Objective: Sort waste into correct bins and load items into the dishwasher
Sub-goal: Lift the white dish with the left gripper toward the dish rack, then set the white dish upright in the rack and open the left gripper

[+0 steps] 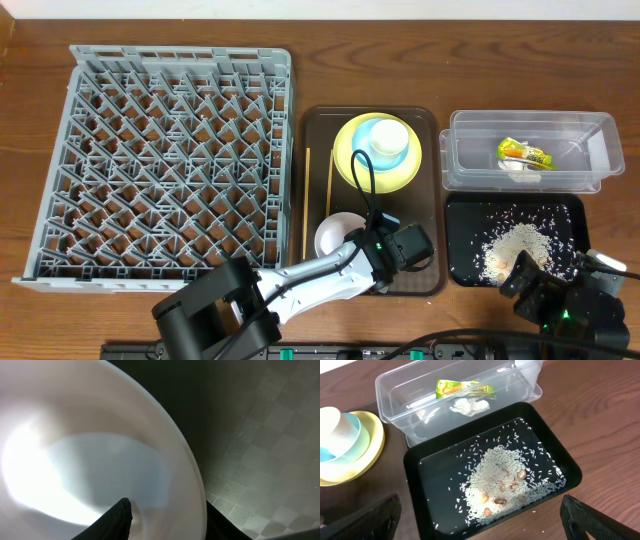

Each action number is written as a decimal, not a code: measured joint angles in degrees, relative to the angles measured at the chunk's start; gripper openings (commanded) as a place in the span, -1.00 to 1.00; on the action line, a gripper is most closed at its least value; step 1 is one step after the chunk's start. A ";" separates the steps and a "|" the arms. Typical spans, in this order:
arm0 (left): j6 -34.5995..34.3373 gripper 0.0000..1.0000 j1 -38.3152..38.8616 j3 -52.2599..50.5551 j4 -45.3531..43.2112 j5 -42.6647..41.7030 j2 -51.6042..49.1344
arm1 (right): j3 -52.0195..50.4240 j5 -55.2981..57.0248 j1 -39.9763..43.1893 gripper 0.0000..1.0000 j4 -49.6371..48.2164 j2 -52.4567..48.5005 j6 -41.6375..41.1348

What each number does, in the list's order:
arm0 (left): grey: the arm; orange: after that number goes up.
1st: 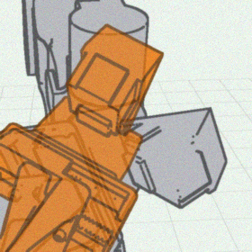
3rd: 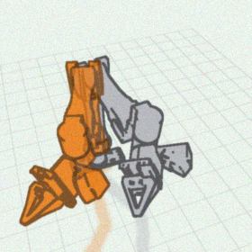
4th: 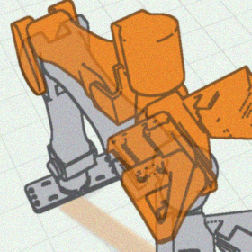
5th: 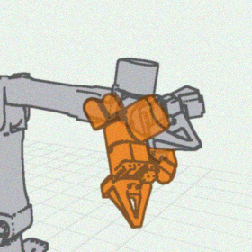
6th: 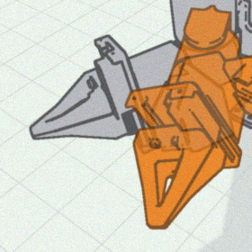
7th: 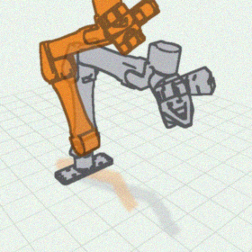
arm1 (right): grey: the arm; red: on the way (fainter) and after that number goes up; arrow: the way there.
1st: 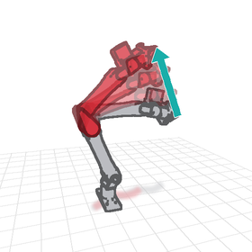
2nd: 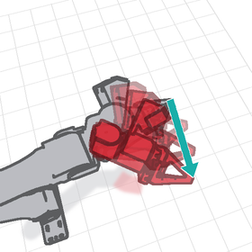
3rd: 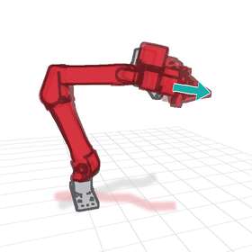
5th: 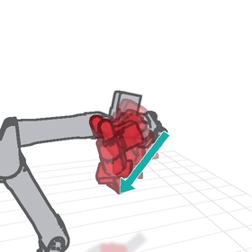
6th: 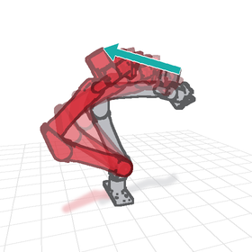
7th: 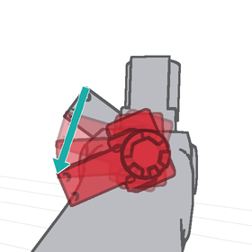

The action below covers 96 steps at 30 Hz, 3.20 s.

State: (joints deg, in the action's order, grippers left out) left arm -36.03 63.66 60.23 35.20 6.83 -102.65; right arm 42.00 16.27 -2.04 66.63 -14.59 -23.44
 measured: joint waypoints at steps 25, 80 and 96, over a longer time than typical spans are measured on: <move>3.41 -0.85 0.00 2.86 1.75 0.85 4.33 | 0.00 0.00 0.00 0.98 0.02 0.00 0.00; -38.07 -0.83 -79.91 5.44 -86.84 -90.44 -15.89 | 0.02 0.02 0.00 0.98 0.00 0.00 0.00; -35.67 -0.12 -87.21 5.42 -88.17 -92.24 -16.20 | 0.02 0.00 -0.02 0.98 0.02 0.00 0.00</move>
State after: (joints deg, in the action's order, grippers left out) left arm -71.70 -23.55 65.65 -52.97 -85.41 -118.85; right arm 42.02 16.27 -2.07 66.65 -14.59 -23.44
